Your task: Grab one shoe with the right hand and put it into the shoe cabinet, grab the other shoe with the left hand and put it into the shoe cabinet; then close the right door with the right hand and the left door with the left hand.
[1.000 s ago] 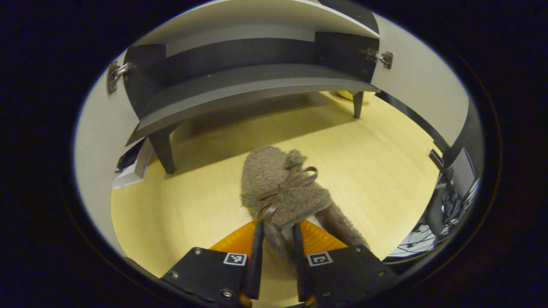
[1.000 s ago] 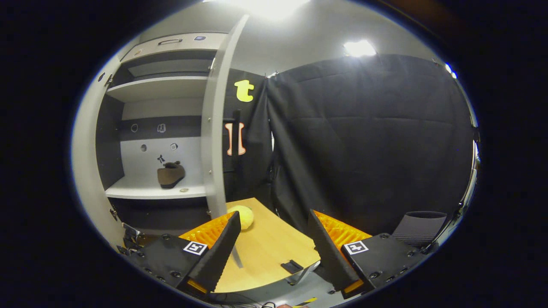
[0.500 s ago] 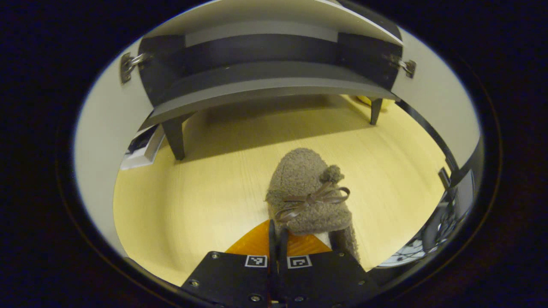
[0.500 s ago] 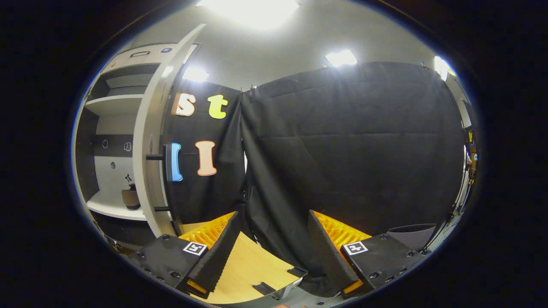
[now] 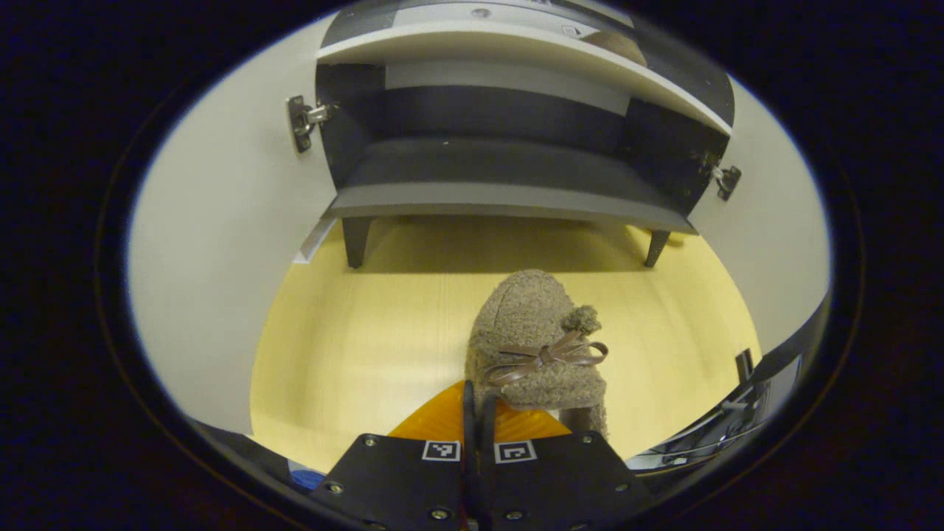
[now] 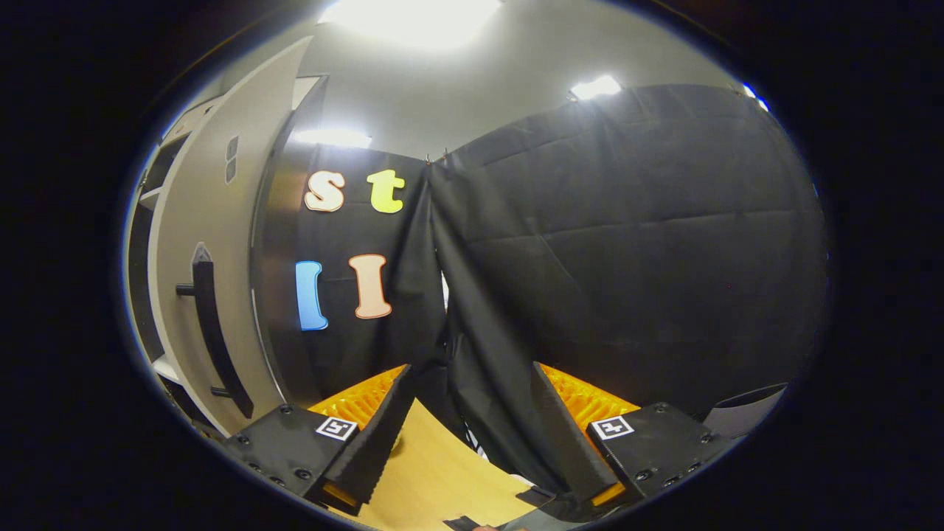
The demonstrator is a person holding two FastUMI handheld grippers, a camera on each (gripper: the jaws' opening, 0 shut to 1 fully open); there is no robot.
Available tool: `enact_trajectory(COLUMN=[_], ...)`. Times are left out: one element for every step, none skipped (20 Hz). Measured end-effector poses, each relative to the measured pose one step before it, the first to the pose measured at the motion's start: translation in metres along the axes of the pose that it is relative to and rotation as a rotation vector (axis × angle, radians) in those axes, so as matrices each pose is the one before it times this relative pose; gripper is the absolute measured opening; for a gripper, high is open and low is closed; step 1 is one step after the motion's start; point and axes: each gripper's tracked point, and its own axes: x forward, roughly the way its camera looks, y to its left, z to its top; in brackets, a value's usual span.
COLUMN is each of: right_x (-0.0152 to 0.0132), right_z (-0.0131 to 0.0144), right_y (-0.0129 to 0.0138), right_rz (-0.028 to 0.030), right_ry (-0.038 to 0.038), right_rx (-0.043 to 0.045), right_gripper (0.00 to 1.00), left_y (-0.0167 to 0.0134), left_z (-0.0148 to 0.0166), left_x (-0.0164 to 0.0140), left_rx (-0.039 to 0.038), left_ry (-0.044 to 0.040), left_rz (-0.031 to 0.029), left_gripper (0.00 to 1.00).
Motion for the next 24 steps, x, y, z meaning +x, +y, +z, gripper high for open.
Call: enact_trajectory(right_x=[0.00824,0.00955,0.00835,0.00812,0.00779,0.00604,0.00628,0.00448,0.00356,0.0036,0.00406,0.00246,0.00291,0.00335,0.00165,0.0026,0.00141,0.00021,0.00045,-0.00033,0.00062,0.00041,0.00079,-0.00045], right_z=[-0.00277,-0.00332,-0.00506,-0.00615,-0.00795,-0.00618,-0.00531,-0.00364,-0.00351,-0.00334,-0.00231,-0.00246,-0.00116,-0.00123,-0.00173,-0.00054,-0.00041,0.00044,-0.00003,-0.0002,-0.00106,-0.00213,-0.00461,-0.00319], right_y=[-0.00177,-0.00142,-0.00333,-0.00251,-0.00059,-0.00102,0.00027,0.00169,0.00172,0.001,0.00105,0.0023,0.00414,0.00327,0.00248,0.00183,0.00029,0.00063,-0.00059,-0.00042,0.00065,-0.00012,-0.00326,-0.00294], right_rz=[0.01522,0.01319,0.00751,0.00537,0.00862,0.00952,0.01255,0.01457,0.01203,0.00544,0.00546,0.00776,0.00837,0.00852,0.00872,0.00619,0.00563,0.00398,0.00196,0.00144,0.00348,0.00108,-0.00495,-0.00301], right_ry=[-0.00591,-0.00841,-0.00595,0.00347,0.01497,0.01667,0.0141,0.00856,0.00528,0.00474,0.00536,0.00372,0.00207,0.00256,0.00229,0.00088,0.0006,-0.00106,-0.00266,-0.00139,-0.00028,0.00425,0.01061,0.00972], right_rx=[0.01009,0.00919,0.00816,0.01016,0.01262,0.0153,0.01685,0.01363,0.00674,0.00067,-0.00054,0.0026,0.00533,0.00686,0.00591,0.00344,0.00139,-0.00006,-0.00033,0.00156,-0.00005,-0.00608,-0.00711,-0.00228], right_gripper=[0.96,0.99,0.99,0.99,0.99,0.97,0.93,0.98,0.98,0.98,0.98,0.97,0.97,0.98,0.98,0.98,0.98,0.97,0.97,0.97,0.97,0.97,0.97,0.97], left_y=[0.00411,0.0027,-0.00176,-0.00054,-0.0007,-0.00015,-0.00041,-0.00005,-0.00068,0.00092,-0.00016,0.00026,0.00055,0.00131,-0.00006,-0.00002,-0.00053,-0.00082,0.00105,0.00138,-0.00026,-0.00118,-0.00047,0.00064], left_z=[0.00316,0.00048,-0.00445,0.00108,-0.0029,-0.00088,-0.00234,0.00023,0.00023,0.00327,0.00213,0.00268,0.00115,0.00217,0.00273,0.00172,0.00093,0.00215,0.00446,0.00417,0.00259,0.0057,0.0043,0.0001], left_x=[-0.00652,-0.00368,0.00359,-0.00143,0.00135,0.0006,0.00227,0.00053,0.00144,-0.0003,-0.00307,-0.00092,-0.00052,-0.00116,-0.00302,-0.00219,0.00004,-0.0001,-0.00007,0.00218,-0.00175,-0.00012,0.00068,-0.00071], left_rx=[-0.01977,-0.01903,-0.02298,-0.02198,-0.01536,-0.0092,-0.00299,0.00287,0.004,0.00375,0.00039,-0.00131,-0.00298,-0.00155,-0.00025,0.00237,0.00596,0.01028,0.00978,-0.00281,-0.00862,-0.01035,-0.01005,-0.00704], left_ry=[-0.02626,-0.02885,-0.03113,-0.02961,-0.02929,-0.02719,-0.02244,-0.01951,-0.01986,-0.01684,-0.01474,-0.01512,-0.01593,-0.01855,-0.01715,-0.01866,-0.0189,-0.02151,-0.0247,-0.02128,-0.02431,-0.02613,-0.02641,-0.02367], left_rz=[0.00145,0.00043,0.00506,0.00096,-0.00185,-0.00239,0.00191,0.00253,0.00435,0.00452,0.00507,0.00376,0.00473,0.00549,0.00662,0.00357,0.00065,-0.00204,0.00384,0.00909,0.00241,-0.00141,0.00099,0.00325], left_gripper=[0.02,0.02,0.02,0.02,0.02,0.02,0.01,0.02,0.02,0.02,0.02,0.02,0.02,0.02,0.02,0.01,0.01,0.01,0.01,0.01,0.01,0.01,0.02,0.02])
